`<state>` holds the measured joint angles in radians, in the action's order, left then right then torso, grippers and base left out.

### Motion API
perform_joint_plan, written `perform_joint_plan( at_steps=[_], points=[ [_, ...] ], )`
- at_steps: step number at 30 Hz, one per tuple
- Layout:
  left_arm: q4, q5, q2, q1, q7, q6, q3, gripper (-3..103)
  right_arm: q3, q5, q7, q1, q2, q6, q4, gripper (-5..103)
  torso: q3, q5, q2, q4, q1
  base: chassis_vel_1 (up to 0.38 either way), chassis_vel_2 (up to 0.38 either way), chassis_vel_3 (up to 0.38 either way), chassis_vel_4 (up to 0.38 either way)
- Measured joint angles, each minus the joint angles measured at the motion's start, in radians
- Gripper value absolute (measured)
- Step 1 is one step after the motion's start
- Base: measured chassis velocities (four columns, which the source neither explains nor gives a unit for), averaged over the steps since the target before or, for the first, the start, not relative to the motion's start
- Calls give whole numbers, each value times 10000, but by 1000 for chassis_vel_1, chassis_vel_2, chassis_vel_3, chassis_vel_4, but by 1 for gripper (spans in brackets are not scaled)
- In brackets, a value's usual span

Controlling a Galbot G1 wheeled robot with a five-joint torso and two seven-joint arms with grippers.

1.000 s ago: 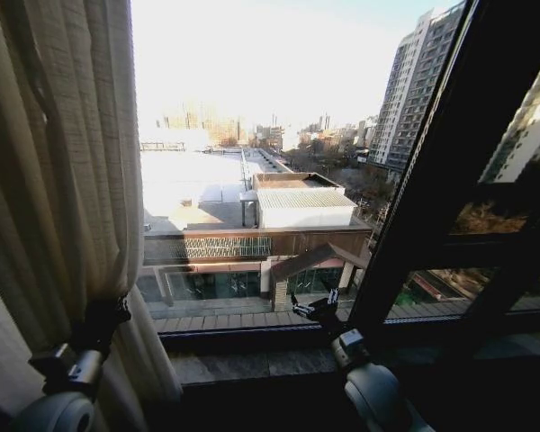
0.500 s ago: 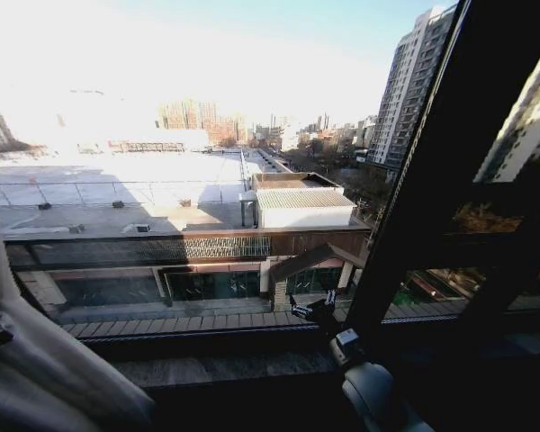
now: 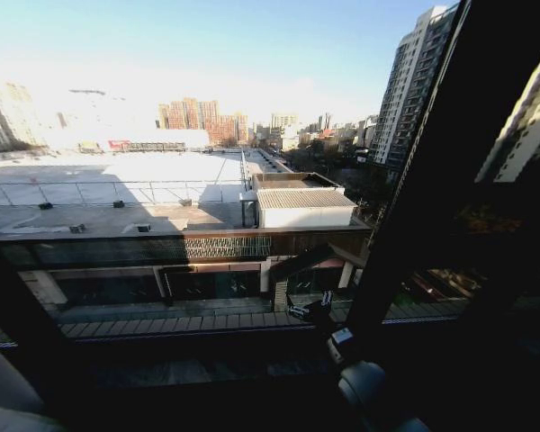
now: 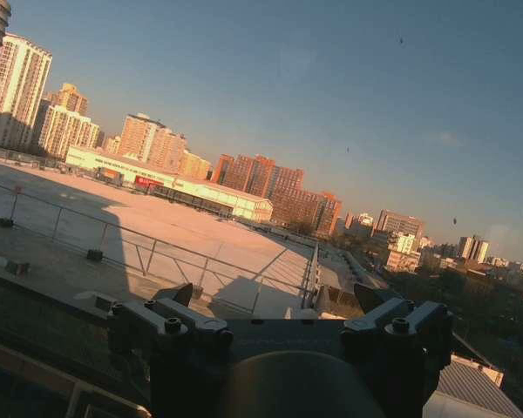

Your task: Open the curtains by pulling them apart, changing their state from closed to fully open.

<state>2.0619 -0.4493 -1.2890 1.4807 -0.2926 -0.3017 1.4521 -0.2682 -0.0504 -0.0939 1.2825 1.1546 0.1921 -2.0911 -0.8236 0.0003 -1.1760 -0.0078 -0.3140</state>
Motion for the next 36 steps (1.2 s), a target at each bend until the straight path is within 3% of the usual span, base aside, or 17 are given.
perform_joint_plan(
  at_steps=[4,5,6,8,10,11,13,14,16,20,27,36],
  points=[
    [976,-5,-371,425,2339,6,-537,42,27,-13,-21,-7,40,1,-4,100,0,1,0,1,1,0,0,0,0],
    [976,-5,-371,425,2339,6,-537,42,27,-13,-21,-7,40,1,-4,100,0,1,0,1,1,0,0,0,0],
    [1345,1,-519,578,2759,-9,-812,47,61,-35,-117,-33,51,33,-15,100,0,1,-1,1,1,0,0,0,0],
    [1845,-18,-755,807,3016,-35,-1329,58,129,-254,-337,-117,50,159,-68,100,1,2,0,0,1,0,0,0,0],
    [1954,-34,-822,880,3122,-35,-1456,58,135,-312,-382,-139,45,202,-91,100,0,2,0,0,1,0,0,0,0],
    [2180,-113,-968,1074,3623,-32,-1705,64,137,-544,-508,-219,22,322,-160,100,0,2,0,1,0,0,0,0,0],
    [2232,-136,-1005,1130,3825,-12,-1760,69,136,-606,-531,-235,17,340,-171,100,0,2,0,1,0,0,0,0,0],
    [2362,-208,-1110,1294,4380,117,-1926,74,95,-836,-626,-295,-3,397,-191,100,0,2,0,3,0,0,0,0,0],
    [2615,-352,-1271,1519,4826,169,-2152,85,-34,-1097,-795,-337,-5,560,-236,100,0,2,-1,2,0,0,0,0,0],
    [2811,-541,-1479,1734,5206,151,-2429,98,-201,-1373,-905,-319,-33,970,-395,100,0,2,-1,2,1,0,0,0,0],
    [2946,-311,-1727,1818,5284,159,-3022,100,-288,-1424,-961,-311,-46,1055,-437,100,0,0,0,3,0,-13,-19,3,23],
    [2905,-18,-1707,1704,5267,178,-3115,100,-325,-1415,-972,-289,-32,1055,-460,100,1,-1,-1,1,0,-91,-151,77,153]
  ],
)
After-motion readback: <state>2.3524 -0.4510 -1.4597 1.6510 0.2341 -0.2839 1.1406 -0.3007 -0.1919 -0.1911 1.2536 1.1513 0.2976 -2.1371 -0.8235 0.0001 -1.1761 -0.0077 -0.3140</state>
